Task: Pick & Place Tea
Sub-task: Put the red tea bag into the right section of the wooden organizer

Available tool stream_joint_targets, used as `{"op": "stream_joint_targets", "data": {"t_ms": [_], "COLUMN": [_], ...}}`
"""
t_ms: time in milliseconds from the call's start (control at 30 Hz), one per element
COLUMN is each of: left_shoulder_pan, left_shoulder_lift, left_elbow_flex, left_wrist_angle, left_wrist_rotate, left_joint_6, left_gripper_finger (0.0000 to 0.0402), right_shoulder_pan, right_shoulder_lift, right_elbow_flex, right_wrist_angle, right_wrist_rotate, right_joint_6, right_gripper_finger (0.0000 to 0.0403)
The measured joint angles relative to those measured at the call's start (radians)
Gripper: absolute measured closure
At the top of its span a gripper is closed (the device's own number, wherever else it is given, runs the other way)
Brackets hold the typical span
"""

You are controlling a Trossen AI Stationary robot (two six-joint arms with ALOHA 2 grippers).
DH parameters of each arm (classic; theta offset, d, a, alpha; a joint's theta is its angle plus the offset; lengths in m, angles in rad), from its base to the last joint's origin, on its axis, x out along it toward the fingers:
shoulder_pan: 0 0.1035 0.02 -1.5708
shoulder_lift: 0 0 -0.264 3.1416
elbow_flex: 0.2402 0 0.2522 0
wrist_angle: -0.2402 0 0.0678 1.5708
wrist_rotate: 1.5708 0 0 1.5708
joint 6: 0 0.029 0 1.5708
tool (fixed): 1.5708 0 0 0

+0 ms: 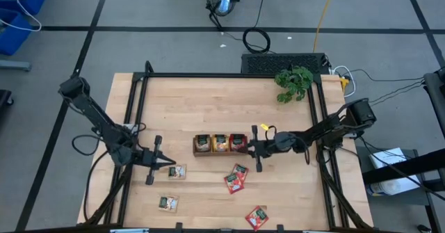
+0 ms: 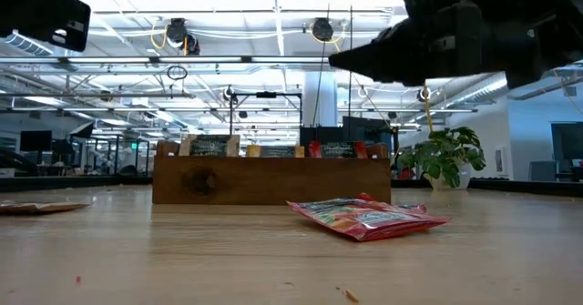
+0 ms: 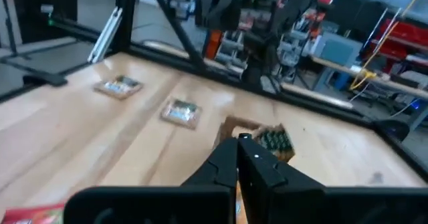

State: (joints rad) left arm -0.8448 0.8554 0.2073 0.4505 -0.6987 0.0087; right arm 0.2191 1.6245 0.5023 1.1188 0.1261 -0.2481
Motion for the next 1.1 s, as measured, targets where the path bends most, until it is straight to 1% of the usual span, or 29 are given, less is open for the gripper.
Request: {"op": "stream_joint_targets", "data": {"t_ms": [133,233,467,567,667,733,767,833,933,967,1033,1100], "left_shoulder_pan": [0.011,0.006,0.001,0.011,0.024,0.029,0.03,0.033,0.034,0.034,0.045,0.073], "left_shoulder_lift": [0.051,0.076,0.143,0.152,0.153,0.153,0.153,0.153,0.152,0.152,0.151,0.151], "left_elbow_flex": [0.0,0.0,0.0,0.0,0.0,0.0,0.0,0.0,0.0,0.0,0.0,0.0], "left_wrist_angle": [0.104,0.152,0.151,0.157,0.176,0.18,0.182,0.182,0.191,0.205,0.244,0.291], "left_wrist_rotate": [0.038,0.071,0.071,0.07,0.07,0.07,0.07,0.069,0.039,0.03,0.017,0.022], "left_joint_6": [-0.033,-0.073,-0.108,-0.08,-0.07,-0.069,-0.066,-0.059,-0.04,-0.011,0.091,0.152], "left_gripper_finger": [0.0392,0.0392,0.0392,0.0392,0.0392,0.0392,0.0392,0.0392,0.0392,0.0392,0.0392,0.0392], "right_shoulder_pan": [0.042,0.077,0.119,0.124,0.123,0.123,0.133,0.165,0.214,0.225,0.238,0.26], "right_shoulder_lift": [0.0,0.0,0.0,0.0,0.0,0.0,0.001,0.001,0.001,0.003,0.011,0.01], "right_elbow_flex": [0.001,0.001,0.002,0.002,0.002,0.014,0.032,0.107,0.266,0.312,0.386,0.425], "right_wrist_angle": [0.05,0.067,0.03,0.006,0.004,-0.026,-0.058,-0.182,-0.555,-0.672,-0.813,-0.87], "right_wrist_rotate": [0.0,0.0,0.0,0.001,0.002,0.004,0.012,0.073,0.209,0.237,0.234,0.188], "right_joint_6": [-0.002,-0.006,-0.015,-0.068,-0.058,-0.068,-0.088,-0.105,-0.059,-0.027,0.048,0.124], "right_gripper_finger": [0.0402,0.0402,0.0403,0.0403,0.0403,0.0403,0.0403,0.0403,0.0403,0.0403,0.0403,0.0403]}}
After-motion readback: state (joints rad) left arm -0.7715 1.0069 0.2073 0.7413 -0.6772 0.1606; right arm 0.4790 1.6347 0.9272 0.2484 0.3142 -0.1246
